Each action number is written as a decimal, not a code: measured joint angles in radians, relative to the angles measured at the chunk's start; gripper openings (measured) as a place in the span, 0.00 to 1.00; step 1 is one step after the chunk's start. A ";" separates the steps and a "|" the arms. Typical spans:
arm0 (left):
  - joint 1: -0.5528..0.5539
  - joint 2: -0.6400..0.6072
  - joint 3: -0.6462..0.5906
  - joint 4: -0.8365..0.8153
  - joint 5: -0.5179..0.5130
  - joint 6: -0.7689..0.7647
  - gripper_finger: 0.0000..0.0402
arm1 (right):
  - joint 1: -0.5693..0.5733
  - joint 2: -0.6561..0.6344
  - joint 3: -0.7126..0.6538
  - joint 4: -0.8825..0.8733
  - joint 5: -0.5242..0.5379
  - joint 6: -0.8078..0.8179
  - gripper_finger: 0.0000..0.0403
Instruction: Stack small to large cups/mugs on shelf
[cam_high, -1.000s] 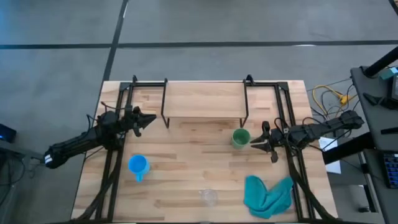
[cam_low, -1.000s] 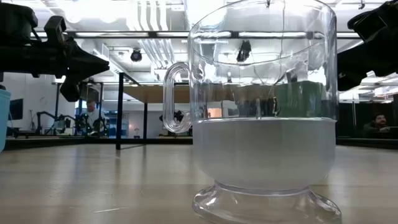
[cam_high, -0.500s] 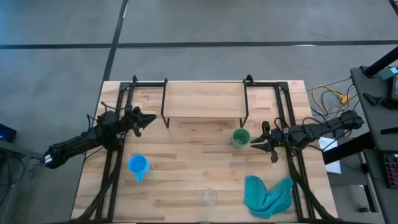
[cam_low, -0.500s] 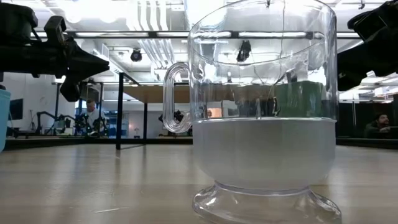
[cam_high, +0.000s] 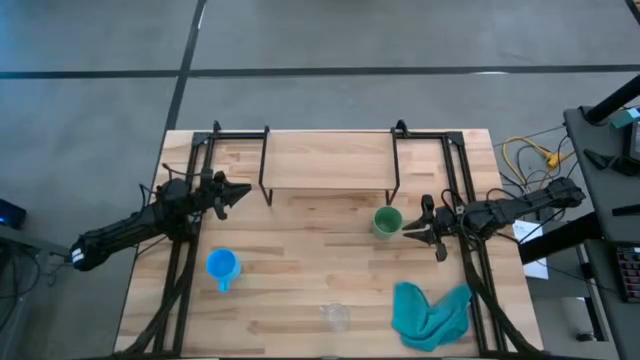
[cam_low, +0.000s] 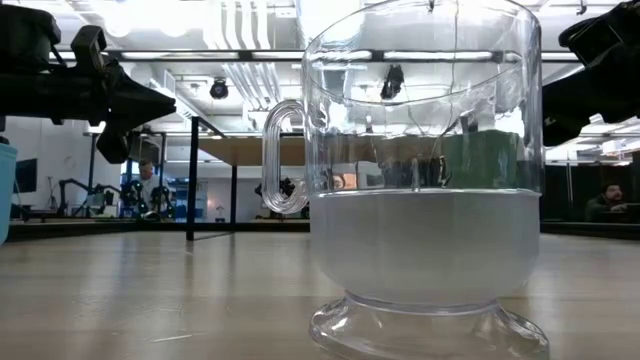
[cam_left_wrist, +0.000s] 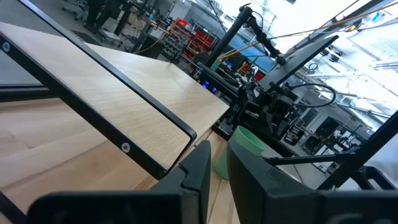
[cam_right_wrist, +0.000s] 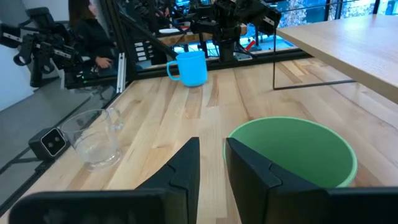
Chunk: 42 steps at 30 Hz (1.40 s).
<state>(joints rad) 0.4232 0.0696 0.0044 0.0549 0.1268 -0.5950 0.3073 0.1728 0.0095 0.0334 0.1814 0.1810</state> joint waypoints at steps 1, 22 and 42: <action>0.000 0.000 0.000 0.000 0.000 0.000 0.10 | 0.000 0.000 0.000 0.000 0.000 0.000 0.18; 0.000 0.000 0.000 0.000 0.000 0.000 0.10 | 0.000 0.001 0.000 0.008 -0.001 0.097 0.18; 0.000 0.000 0.000 0.016 0.000 0.000 0.10 | 0.000 0.595 0.905 -0.618 -0.001 -0.035 0.18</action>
<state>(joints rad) 0.4236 0.0696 0.0044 0.0712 0.1265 -0.5953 0.3077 0.7682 0.9149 -0.5842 0.1808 0.1464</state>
